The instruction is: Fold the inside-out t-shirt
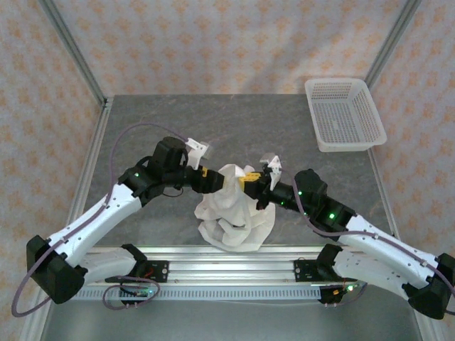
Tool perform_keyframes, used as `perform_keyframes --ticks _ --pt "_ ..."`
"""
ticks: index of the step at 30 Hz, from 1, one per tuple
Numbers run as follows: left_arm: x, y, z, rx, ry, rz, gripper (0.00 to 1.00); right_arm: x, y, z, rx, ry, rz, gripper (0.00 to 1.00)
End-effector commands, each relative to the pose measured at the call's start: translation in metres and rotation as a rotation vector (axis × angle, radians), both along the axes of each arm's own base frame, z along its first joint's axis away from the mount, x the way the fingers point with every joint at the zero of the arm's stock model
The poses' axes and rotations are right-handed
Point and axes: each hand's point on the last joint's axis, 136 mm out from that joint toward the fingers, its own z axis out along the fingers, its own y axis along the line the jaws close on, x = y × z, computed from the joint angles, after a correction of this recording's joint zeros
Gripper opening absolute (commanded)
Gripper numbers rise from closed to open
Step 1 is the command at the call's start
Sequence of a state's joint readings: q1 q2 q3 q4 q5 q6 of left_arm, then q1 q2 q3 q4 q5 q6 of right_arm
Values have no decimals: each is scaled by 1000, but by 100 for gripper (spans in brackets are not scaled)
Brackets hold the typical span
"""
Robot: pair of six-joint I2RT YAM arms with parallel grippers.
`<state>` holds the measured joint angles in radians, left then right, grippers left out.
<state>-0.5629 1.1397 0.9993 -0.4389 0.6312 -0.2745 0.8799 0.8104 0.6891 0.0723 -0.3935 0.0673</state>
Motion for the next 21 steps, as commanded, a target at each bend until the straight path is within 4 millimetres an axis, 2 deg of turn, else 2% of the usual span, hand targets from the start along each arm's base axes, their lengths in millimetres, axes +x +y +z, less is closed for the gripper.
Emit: perform_keyframes --ticks 1,3,5,6,7,9,11,12,13,15,16,18,21 --pt "4 -11 -8 -49 55 -3 57 2 0 17 58 -29 -7 0" --pt "5 -19 0 -116 64 -15 44 7 -3 12 39 -21 -44 0" --pt "5 -24 9 -160 62 -24 23 12 -9 8 21 -17 -85 0" --pt "5 -23 12 -165 57 -19 6 13 -11 7 19 -22 -98 0" --pt "6 -21 17 -166 48 -7 0 14 -14 6 24 -25 -111 0" --pt "4 -19 32 -196 22 5 0 17 -21 -4 15 -28 -150 0" --pt "2 -21 54 -268 -6 4 0 24 -33 -25 -20 -25 -217 1" --pt "0 -23 66 -312 -18 -5 0 27 -40 -36 -43 -24 -254 7" --pt "0 -25 75 -356 -6 -4 0 29 -46 -42 -58 -20 -280 18" --pt "-1 -29 81 -389 9 -8 0 22 -49 -36 -74 -23 -262 39" --pt "-1 -30 81 -388 12 -6 0 16 -48 -28 -79 -32 -232 43" --pt "-2 -33 74 -373 20 -7 0 8 -48 -15 -99 -33 -192 45" --pt "0 -38 66 -364 48 -19 0 5 -47 -2 -99 0 -197 47"
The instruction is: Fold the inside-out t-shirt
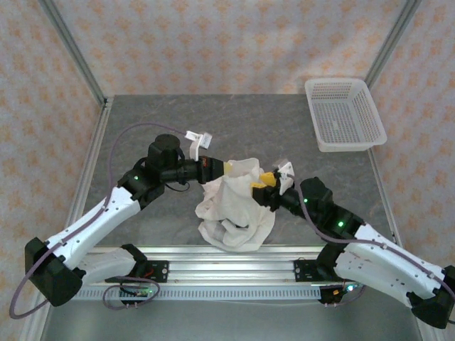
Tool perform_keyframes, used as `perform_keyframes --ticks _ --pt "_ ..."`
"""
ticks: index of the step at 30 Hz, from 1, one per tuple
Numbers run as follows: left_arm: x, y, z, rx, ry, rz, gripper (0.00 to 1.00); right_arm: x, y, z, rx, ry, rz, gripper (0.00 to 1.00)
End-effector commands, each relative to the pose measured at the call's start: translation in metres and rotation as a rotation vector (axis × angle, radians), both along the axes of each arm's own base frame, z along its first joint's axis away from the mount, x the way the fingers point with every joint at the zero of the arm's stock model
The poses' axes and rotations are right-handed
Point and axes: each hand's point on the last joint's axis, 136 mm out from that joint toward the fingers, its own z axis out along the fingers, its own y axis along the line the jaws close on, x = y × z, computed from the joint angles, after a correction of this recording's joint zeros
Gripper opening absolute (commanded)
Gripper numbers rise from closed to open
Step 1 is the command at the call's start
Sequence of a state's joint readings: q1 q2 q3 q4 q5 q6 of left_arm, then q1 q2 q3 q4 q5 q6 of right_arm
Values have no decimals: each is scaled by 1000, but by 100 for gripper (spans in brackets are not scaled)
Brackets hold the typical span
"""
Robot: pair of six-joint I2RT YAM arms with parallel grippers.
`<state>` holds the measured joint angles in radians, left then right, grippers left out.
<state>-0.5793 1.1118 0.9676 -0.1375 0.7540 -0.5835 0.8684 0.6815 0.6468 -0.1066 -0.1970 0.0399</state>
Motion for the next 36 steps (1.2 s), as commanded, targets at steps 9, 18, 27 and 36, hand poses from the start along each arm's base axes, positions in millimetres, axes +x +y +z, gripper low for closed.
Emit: perform_keyframes --ticks 9,18,27,36 --pt "-2 -10 10 -30 -15 -21 0 41 -27 18 -10 117 -349 66" --pt "-3 -10 9 -16 -19 -24 0 12 30 -6 -28 97 13 70" --pt "-4 -10 8 -9 -21 -34 0 51 15 -10 -91 24 -196 48" --pt "-8 -4 14 3 -40 -23 0 59 28 -40 -195 72 -161 60"
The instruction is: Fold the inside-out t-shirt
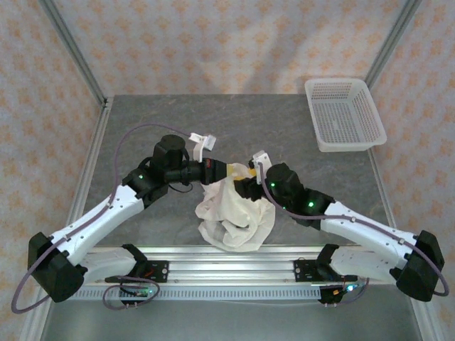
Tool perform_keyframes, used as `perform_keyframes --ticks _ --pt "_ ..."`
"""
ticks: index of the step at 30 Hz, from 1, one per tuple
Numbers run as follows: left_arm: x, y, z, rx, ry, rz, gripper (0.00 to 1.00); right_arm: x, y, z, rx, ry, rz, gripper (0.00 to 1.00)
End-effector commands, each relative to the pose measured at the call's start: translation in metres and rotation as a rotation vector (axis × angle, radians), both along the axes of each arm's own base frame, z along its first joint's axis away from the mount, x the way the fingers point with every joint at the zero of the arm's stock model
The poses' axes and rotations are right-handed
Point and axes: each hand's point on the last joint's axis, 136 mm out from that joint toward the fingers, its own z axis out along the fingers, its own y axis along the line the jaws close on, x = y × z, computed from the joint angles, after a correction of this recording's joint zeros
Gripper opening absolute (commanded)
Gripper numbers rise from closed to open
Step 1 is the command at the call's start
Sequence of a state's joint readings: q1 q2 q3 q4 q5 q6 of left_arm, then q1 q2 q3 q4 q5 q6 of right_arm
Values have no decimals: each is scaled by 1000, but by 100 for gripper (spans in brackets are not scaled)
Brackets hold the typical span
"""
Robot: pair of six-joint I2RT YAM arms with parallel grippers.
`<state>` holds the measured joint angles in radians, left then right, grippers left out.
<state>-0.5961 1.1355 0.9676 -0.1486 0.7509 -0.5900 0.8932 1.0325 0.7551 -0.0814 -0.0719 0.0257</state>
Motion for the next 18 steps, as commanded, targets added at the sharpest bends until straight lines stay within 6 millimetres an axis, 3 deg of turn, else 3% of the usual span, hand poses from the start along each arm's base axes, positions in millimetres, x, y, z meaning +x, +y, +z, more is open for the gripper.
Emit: perform_keyframes --ticks 1,3,5,10,15,18 --pt "-7 2 25 -11 -78 -9 0 18 -16 2 -18 -21 -133 59" --pt "-8 7 29 3 -91 9 0 29 -49 -16 -77 4 -316 50" --pt "-8 13 31 35 -124 29 0 27 -72 -32 -112 40 -404 45" --pt "-9 22 34 86 -155 49 0 1 -91 -65 -77 141 -412 41" --pt "-5 16 33 83 -147 37 0 -19 -116 -88 -101 224 -469 23" --pt "-2 5 21 107 -124 12 0 -30 -122 -93 -62 260 -473 26"
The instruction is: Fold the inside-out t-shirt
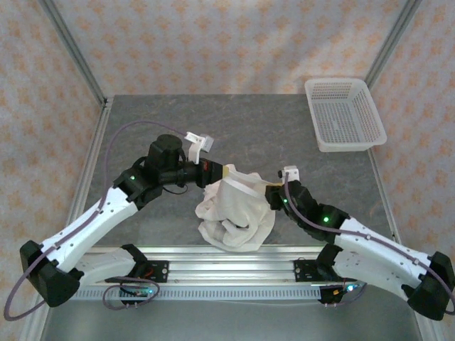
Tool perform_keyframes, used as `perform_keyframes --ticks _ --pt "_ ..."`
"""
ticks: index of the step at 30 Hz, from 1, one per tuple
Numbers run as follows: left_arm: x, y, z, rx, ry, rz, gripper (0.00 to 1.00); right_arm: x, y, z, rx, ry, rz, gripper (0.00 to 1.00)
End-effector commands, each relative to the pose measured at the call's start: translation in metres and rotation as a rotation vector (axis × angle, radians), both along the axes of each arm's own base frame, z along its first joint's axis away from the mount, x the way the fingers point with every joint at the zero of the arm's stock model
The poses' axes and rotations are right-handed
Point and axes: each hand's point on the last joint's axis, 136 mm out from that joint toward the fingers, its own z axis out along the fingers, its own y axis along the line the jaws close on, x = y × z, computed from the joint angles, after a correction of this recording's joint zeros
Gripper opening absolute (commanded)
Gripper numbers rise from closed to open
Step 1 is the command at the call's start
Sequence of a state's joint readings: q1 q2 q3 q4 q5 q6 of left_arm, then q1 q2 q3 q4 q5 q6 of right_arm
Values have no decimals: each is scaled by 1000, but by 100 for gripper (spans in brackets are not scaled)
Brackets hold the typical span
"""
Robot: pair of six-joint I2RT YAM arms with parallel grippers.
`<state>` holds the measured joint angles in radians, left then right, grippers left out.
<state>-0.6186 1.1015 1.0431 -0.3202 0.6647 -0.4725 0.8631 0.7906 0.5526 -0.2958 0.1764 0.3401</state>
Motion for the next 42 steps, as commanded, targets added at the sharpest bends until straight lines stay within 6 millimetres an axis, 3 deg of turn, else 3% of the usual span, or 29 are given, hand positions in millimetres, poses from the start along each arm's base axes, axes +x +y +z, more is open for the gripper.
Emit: perform_keyframes --ticks 1,3,4,7,9,12,15,18,21,23,26,29,31,33,35,39,42 --pt "6 -10 8 20 -49 -8 0 -20 -27 -32 -44 108 -61 32" --pt "8 -21 -2 64 -52 -12 0 -25 -21 -17 25 94 -28 52" --pt "8 -27 -6 77 -52 -18 0 -26 -19 -5 64 74 -15 57" --pt "0 -62 -20 104 -59 -70 0 -25 -23 57 196 -59 -19 65" --pt "-11 -92 -39 143 -58 -109 0 -23 -42 102 260 -172 -92 69" --pt "-32 -133 -68 196 -64 -151 2 -24 -86 148 289 -303 -254 69" --pt "-43 -150 -70 202 -138 -124 38 -26 -111 163 219 -357 -340 69" --pt "-33 -135 -44 142 -209 -25 67 -26 -120 152 102 -301 -374 71" --pt "-21 -100 -15 164 -314 69 76 -27 -112 127 44 -212 -338 73" --pt "-11 -70 -8 213 -326 140 77 -32 -93 100 24 -119 -235 68" --pt "14 -12 -28 369 -241 309 77 -47 -49 48 41 84 -38 62" --pt "24 28 -56 430 -142 392 75 -73 3 -6 110 312 190 58" --pt "23 37 -65 391 -103 399 75 -77 13 -29 116 377 216 56" --pt "22 39 -68 359 -80 400 75 -70 5 -46 91 393 133 41" --pt "20 39 -70 352 -67 393 75 -68 0 -57 106 408 74 35" --pt "20 37 -74 345 -53 391 75 -73 10 -77 247 467 38 43" --pt "21 32 -76 341 -48 379 75 -71 23 -81 373 483 32 47"
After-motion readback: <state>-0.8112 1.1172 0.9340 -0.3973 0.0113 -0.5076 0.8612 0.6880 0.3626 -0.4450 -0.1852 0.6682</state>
